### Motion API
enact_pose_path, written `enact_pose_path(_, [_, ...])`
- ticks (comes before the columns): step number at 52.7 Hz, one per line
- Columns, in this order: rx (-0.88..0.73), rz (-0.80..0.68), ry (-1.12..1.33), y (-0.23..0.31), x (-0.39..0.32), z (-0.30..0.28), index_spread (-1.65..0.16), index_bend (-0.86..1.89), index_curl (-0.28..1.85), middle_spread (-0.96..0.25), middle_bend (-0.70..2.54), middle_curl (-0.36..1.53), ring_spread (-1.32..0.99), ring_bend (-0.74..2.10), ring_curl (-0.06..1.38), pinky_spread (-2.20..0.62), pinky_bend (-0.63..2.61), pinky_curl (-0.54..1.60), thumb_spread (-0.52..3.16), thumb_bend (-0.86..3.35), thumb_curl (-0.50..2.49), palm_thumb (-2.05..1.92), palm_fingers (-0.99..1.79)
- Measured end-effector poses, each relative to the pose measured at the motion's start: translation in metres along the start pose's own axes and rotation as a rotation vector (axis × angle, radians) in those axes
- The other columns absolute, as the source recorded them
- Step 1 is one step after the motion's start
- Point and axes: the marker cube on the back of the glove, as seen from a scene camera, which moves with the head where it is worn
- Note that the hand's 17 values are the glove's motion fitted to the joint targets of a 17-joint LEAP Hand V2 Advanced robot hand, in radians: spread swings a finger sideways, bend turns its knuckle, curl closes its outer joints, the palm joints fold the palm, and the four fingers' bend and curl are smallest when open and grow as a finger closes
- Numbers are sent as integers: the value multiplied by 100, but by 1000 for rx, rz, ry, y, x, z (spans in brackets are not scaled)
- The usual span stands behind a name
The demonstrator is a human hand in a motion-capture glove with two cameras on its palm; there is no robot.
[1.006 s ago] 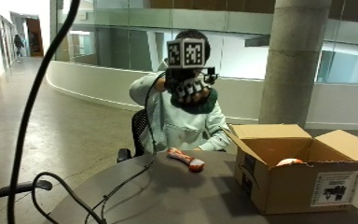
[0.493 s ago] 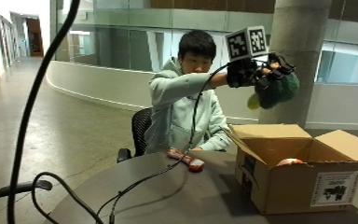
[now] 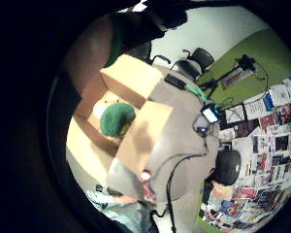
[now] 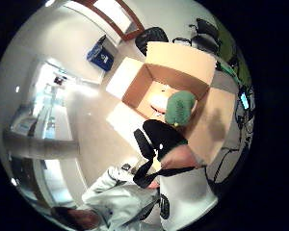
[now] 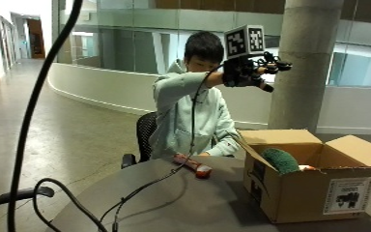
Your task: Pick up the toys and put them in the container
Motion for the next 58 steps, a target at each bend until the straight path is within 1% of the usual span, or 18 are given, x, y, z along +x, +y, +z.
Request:
enact_pose_path(8, [-4,1,75,46,12,-17,-21,11,36,4,12,34,2,15,27,6,87,36,119,-2,48,11,-27])
enact_pose_path(16, [-68,40,155,90,50,-6,-21,13,34,3,12,31,2,14,25,7,85,35,122,-2,43,12,-25])
enact_pose_path(23, [-182,65,154,137,76,25,-20,10,31,6,12,28,3,16,24,7,85,35,123,-2,40,11,-25])
enact_pose_path(30, [-355,90,205,185,99,66,-18,10,28,9,10,25,4,17,24,7,86,35,122,-2,38,8,-27])
enact_pose_path(35, [-438,186,223,214,112,90,-17,11,27,10,10,23,5,17,24,7,87,35,120,-3,36,5,-27])
enact_pose_path(42, [-512,454,118,254,112,117,-14,18,29,12,11,21,7,16,23,7,84,35,119,-3,34,1,-20])
enact_pose_path(45, [-543,534,110,263,112,125,-13,19,31,12,10,20,7,16,23,7,83,34,118,-2,34,1,-19])
enact_pose_path(50, [-550,587,135,274,109,136,-12,21,33,13,10,19,8,14,21,7,82,34,118,-2,33,0,-18])
enact_pose_path(58, [-538,599,134,278,100,154,-9,24,37,14,8,16,9,15,20,7,80,34,119,-2,32,0,-19])
